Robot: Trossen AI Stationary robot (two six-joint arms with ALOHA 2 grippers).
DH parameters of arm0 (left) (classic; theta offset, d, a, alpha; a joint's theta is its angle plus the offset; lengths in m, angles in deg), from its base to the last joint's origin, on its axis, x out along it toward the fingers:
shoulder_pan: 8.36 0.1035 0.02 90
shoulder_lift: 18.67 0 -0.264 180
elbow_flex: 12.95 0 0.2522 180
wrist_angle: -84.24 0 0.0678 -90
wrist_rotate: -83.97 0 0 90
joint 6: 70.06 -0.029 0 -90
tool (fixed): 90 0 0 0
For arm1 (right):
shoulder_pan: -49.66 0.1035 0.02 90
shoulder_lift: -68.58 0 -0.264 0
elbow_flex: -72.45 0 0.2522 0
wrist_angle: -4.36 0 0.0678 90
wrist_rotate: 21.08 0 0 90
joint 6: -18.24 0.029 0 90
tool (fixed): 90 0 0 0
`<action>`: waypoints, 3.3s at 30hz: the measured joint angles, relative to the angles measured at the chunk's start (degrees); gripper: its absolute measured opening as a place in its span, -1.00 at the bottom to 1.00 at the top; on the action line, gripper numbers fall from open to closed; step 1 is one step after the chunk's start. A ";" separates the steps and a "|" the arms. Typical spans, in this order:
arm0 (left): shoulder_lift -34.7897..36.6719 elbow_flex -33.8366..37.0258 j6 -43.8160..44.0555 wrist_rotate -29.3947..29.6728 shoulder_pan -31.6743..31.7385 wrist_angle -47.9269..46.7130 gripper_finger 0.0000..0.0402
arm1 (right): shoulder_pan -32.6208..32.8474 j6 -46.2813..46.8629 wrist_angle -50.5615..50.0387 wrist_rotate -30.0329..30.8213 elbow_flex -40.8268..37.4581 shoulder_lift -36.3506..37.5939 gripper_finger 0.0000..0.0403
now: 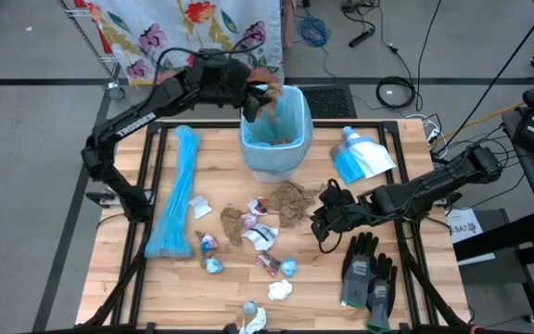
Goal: Place trash/remove bag and relplace
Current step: Put the brown paper into the blue trash bag inside the white trash bin, then put the white paper into the blue trash bag inside the white trash bin
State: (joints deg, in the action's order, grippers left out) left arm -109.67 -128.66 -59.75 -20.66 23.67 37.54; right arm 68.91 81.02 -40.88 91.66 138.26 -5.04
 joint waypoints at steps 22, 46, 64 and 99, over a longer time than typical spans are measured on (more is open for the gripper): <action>13.32 0.22 -18.14 1.60 1.44 -30.58 -0.19 | -0.17 8.59 -0.14 8.87 0.00 0.00 -0.50; 32.96 44.90 16.49 18.86 -22.07 -31.38 -0.19 | 0.00 -6.19 -0.54 0.88 0.00 0.00 -0.50; 32.89 67.60 17.30 14.68 -21.99 -15.84 -0.34 | 0.00 -6.49 -1.56 0.88 0.02 -0.02 -0.50; 32.73 21.43 -0.85 22.57 -20.60 -16.32 -0.99 | -0.28 -2.06 -1.28 3.56 0.02 -0.02 -0.50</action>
State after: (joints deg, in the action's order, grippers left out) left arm -76.94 -107.23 -60.59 1.90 3.07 21.22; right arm 68.63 78.97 -42.16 95.22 138.28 -5.06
